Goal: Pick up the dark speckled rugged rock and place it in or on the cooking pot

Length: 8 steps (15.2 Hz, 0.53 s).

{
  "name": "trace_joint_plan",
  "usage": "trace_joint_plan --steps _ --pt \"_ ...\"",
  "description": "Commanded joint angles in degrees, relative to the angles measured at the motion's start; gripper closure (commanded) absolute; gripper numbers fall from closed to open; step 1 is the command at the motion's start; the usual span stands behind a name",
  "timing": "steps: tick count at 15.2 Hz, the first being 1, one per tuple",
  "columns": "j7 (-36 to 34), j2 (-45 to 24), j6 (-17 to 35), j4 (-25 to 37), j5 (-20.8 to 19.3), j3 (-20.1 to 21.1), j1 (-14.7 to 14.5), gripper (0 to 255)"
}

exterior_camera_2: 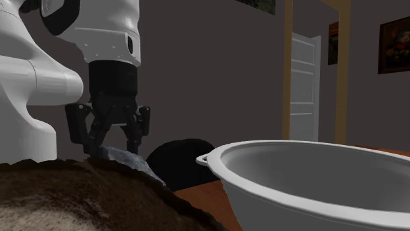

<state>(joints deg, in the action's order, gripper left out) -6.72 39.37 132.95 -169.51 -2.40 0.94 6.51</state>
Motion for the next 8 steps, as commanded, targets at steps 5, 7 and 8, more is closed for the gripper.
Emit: trace_joint_plan --steps 5,7,8 --pt "0.24 3.73 -6.66 2.92 0.23 -0.05 -0.19 255" --pt "0.32 4.72 -8.73 4.00 0.28 -0.07 -0.22 255" --pt "0.36 5.17 -9.74 4.56 0.30 -0.08 -0.24 255"
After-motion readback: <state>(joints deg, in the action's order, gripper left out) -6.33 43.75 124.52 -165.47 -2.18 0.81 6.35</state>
